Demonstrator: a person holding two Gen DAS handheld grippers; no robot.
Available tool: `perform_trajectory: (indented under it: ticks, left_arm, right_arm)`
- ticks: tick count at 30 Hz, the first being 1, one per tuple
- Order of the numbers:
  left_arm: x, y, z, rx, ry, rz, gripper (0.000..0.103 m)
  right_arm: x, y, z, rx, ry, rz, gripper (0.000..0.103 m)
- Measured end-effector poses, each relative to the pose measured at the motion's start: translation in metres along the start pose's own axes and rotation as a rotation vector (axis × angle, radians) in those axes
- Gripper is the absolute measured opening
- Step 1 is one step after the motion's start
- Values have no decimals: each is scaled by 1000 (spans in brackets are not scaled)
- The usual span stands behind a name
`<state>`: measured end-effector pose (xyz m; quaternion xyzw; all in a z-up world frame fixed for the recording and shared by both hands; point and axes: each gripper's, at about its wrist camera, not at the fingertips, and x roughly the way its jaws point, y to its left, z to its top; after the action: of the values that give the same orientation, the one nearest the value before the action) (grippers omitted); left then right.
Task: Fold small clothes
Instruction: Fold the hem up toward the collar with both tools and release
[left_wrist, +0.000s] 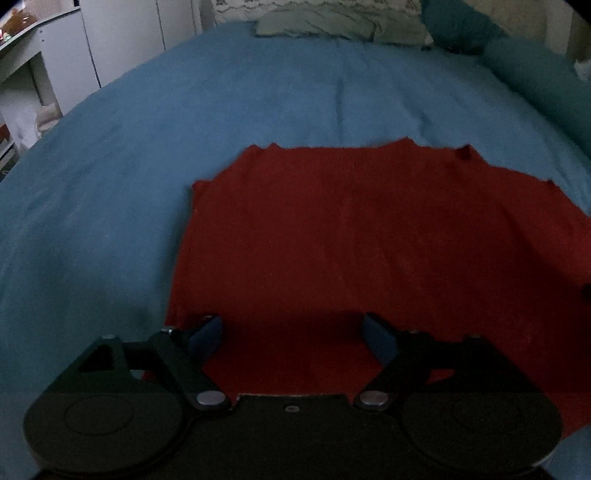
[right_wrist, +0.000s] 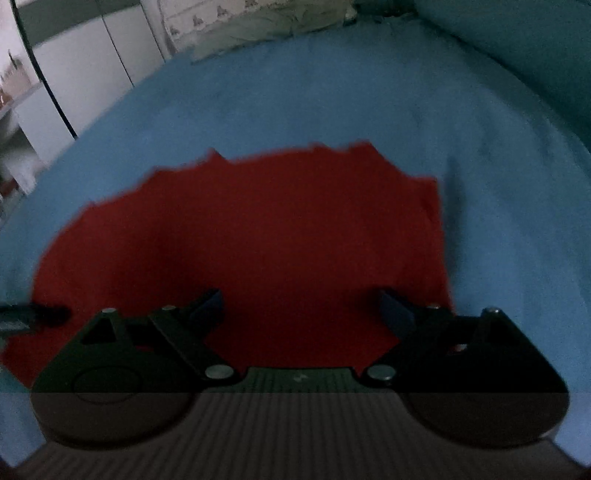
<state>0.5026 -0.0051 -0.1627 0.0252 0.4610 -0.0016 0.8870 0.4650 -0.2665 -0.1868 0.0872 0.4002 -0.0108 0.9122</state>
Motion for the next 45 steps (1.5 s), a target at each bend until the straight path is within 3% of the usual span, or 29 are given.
perform_trajectory:
  ticks: [4,7,12,14,16,26,28,31,36,39,45]
  left_arm:
    - [-5,2,16,-9,34,19,89]
    - [-31,-4,25,15,-2,53,89]
    - [-84,-27,36,84,-29,12,92]
    - [-96,-41,39,94,-21,-15,100]
    - [-100,-55,41,91,-16,-26,101]
    - [-47,-99,46,59,97,-37,101]
    - [-35,-100,43,66,112,-28,101]
    - [-16,-100,41,79,138,-13,101]
    - [17,-92,33,35,235,-20,103]
    - [24,-89,37,20,264,-35,103]
    - [33,-82,41,25,300,-69,103]
  right_arm:
    - [-10,-10,0,-27,9,-21,103]
    - [-39,-17,10,-23,8,-18,103]
    - [-97,-42,22,-20,-15,-31,103]
    - [-106,-47,22,-38,-4,-31,103]
    - [-107,-54,21,-40,11,-24,103]
    - [-40,-55,2,-18,90,-2,71]
    - [-28,-55,-5,-29,99,-1,69]
    - [-26,-51,-14,-53,60,-1,69]
    - [-28,-48,-15,-57,79,35,47]
    - [-27,-55,-8,31,114,72,33]
    - [-45,-76,17,368,128,213,28]
